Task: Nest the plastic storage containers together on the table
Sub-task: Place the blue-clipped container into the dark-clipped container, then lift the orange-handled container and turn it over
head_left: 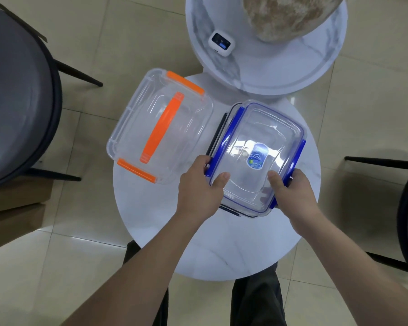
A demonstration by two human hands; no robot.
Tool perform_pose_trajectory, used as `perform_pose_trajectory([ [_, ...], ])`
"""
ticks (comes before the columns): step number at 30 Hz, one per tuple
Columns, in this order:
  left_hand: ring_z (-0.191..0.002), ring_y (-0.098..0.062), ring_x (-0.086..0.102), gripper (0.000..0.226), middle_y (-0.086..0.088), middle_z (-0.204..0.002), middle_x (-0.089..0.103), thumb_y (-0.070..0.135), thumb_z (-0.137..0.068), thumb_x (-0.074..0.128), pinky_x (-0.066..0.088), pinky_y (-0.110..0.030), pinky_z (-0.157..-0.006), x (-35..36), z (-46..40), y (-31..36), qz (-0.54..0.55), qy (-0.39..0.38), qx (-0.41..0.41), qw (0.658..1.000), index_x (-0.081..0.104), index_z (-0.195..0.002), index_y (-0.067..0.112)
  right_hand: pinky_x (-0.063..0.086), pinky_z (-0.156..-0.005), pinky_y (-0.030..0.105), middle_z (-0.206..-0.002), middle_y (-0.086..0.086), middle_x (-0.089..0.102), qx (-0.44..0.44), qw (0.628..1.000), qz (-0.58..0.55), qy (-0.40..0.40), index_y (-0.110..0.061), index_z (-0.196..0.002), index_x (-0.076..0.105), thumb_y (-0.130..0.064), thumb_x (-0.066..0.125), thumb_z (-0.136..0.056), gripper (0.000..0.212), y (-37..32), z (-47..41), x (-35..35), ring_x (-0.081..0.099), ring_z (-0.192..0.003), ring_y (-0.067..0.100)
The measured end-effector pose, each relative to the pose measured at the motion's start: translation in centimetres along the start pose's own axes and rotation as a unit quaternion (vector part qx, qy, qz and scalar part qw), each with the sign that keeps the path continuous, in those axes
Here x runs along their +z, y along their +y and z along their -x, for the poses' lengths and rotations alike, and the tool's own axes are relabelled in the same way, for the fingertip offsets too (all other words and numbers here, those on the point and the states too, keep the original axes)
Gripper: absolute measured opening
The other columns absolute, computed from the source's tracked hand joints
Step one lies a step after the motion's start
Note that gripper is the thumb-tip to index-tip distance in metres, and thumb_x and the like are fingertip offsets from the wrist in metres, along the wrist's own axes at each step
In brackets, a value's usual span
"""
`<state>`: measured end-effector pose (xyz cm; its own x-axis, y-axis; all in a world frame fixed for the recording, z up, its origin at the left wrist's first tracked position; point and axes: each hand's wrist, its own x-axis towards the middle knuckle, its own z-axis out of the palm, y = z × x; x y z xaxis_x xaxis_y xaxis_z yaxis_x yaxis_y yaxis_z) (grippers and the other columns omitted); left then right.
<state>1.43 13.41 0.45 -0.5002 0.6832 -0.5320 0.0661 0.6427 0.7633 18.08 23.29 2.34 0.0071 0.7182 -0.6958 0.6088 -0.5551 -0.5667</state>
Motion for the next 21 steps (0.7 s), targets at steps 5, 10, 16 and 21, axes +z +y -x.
perform_pose_trajectory([
  [5, -0.090, -0.008, 0.062, 0.049, 0.010, -0.111, 0.059, 0.037, -0.088, 0.075, 0.048, -0.002, -0.058, -0.4, 0.3, -0.2, 0.006, -0.005, -0.008, 1.000, 0.055, -0.129, 0.021, 0.058, -0.086, 0.049, -0.114, 0.009, 0.064, 0.005, 1.000, 0.000, -0.012, -0.012, -0.122, 0.053, -0.030, 0.061, -0.093, 0.035, 0.2, 0.5, -0.3, 0.064, -0.104, 0.029],
  [10, -0.093, 0.009, 0.061, 0.048, 0.029, -0.100, 0.058, 0.040, -0.088, 0.074, 0.049, -0.003, -0.070, -1.2, 1.1, -0.2, 0.031, 0.010, -0.008, 0.999, 0.057, -0.129, 0.024, 0.054, -0.077, 0.022, -0.140, -0.004, 0.050, -0.043, 0.998, 0.019, 0.030, -0.018, -0.144, 0.037, -0.026, 0.069, -0.088, 0.065, -0.5, 1.5, -0.4, 0.058, -0.115, 0.015],
  [16, -0.108, 0.003, 0.062, 0.053, 0.014, -0.121, 0.064, 0.041, -0.087, 0.075, 0.050, -0.004, -0.082, -3.9, 2.4, -1.5, 0.071, 0.070, -0.017, 0.995, 0.058, -0.135, 0.025, 0.022, -0.105, 0.007, -0.157, 0.002, 0.029, -0.248, 0.952, 0.148, 0.106, -0.012, -0.149, 0.030, -0.018, 0.072, -0.084, 0.078, -2.4, 3.6, 0.9, 0.028, -0.143, 0.015],
  [21, -0.108, 0.008, 0.059, 0.048, 0.010, -0.118, 0.066, 0.033, -0.089, 0.074, 0.048, -0.004, -0.087, -7.3, 2.5, -2.4, 0.049, 0.132, 0.023, 0.990, 0.059, -0.134, 0.022, 0.024, -0.114, 0.023, -0.159, -0.001, 0.029, -0.321, 0.932, 0.159, 0.055, -0.017, -0.148, 0.032, -0.017, 0.070, -0.086, 0.073, -5.0, 4.1, 4.0, 0.024, -0.147, 0.011],
])
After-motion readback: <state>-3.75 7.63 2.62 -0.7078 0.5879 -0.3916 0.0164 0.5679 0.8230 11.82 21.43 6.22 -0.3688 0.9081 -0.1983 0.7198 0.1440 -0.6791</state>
